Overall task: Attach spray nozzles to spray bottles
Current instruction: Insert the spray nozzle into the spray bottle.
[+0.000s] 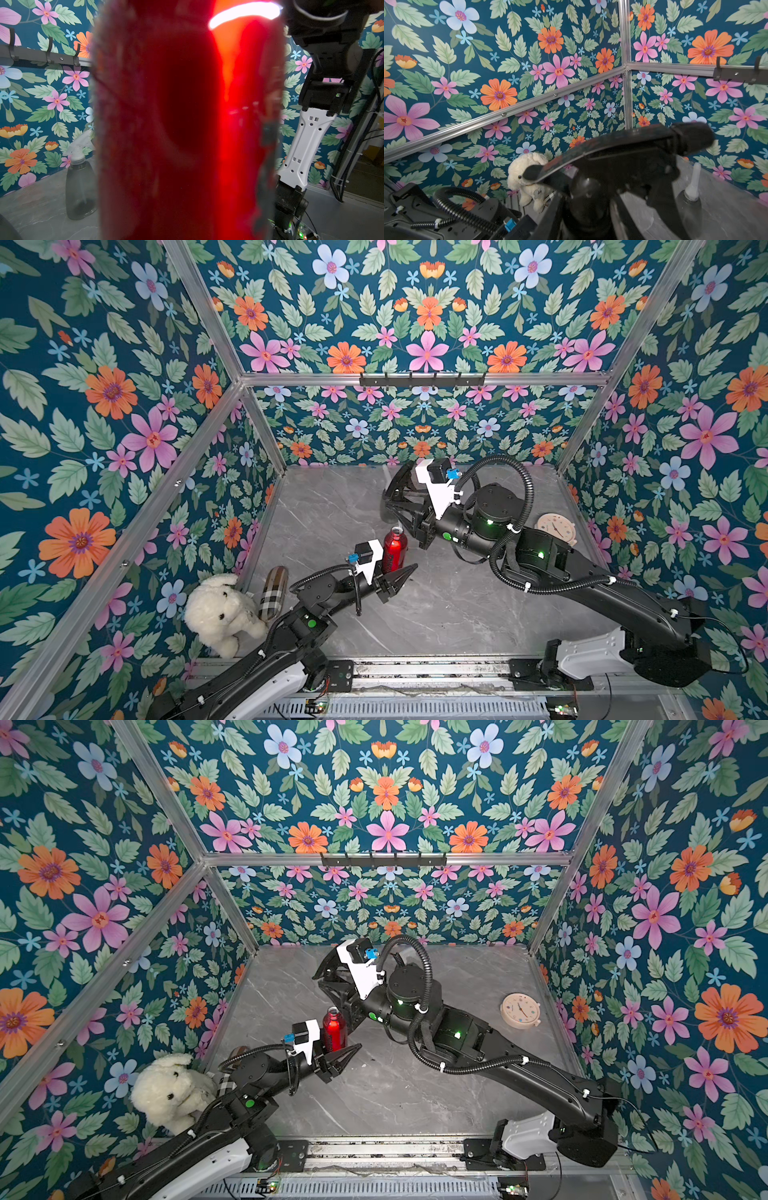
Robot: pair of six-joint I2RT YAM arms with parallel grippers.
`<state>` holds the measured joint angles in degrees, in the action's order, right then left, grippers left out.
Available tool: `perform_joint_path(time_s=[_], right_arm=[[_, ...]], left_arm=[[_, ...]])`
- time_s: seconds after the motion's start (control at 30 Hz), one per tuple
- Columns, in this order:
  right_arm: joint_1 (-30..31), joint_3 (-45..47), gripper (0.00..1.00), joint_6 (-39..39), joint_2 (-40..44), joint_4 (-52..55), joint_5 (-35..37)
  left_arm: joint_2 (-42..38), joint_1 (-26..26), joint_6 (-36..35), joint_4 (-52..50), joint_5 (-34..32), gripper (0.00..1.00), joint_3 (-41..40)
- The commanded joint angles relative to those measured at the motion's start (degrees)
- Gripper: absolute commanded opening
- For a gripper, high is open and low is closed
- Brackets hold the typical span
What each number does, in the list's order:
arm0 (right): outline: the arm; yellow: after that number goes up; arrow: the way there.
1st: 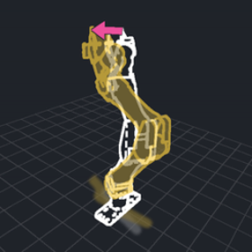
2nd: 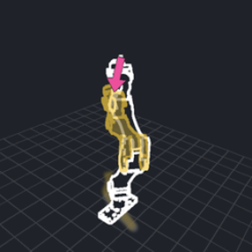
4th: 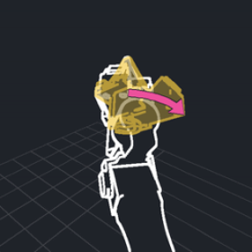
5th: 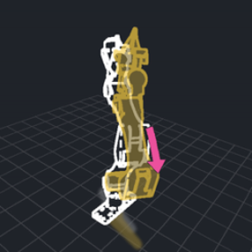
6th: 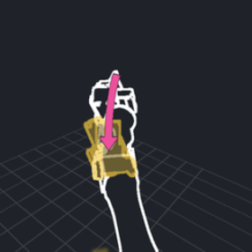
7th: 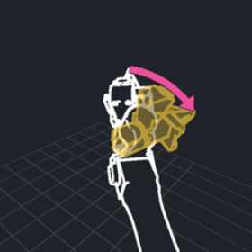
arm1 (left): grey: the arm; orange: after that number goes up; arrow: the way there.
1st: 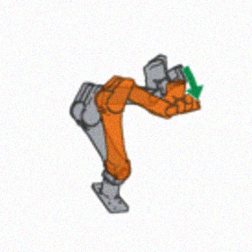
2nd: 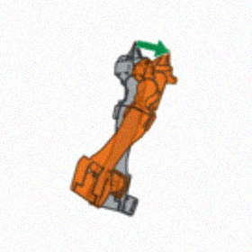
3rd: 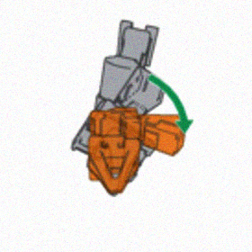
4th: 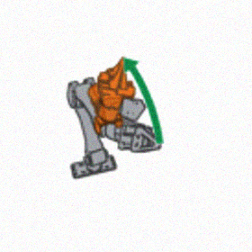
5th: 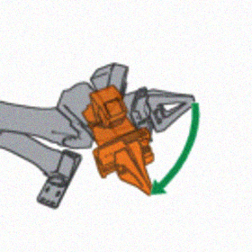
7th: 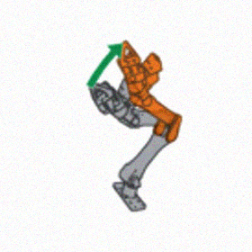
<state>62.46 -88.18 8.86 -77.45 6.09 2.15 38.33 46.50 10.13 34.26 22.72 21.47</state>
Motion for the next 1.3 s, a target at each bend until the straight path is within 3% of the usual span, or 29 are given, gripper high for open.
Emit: perform_joint_path(time_s=[0.0,0.6,1.27], right_arm=[[0.0,1.4,0.31,1.2,0.8,-3.7,-2.0],[0.1,8.5,0.39,0.8,3.9,-9.2,-9.0],[0.7,11.0,0.38,1.0,5.6,-8.6,-5.7]], left_arm=[[-0.4,-0.1,-0.2,2.4,-0.4,0.0,0.5],[-1.4,0.0,-1.2,0.9,-2.4,0.0,1.7],[-2.0,-0.1,-1.4,0.7,-2.2,0.0,1.8]])
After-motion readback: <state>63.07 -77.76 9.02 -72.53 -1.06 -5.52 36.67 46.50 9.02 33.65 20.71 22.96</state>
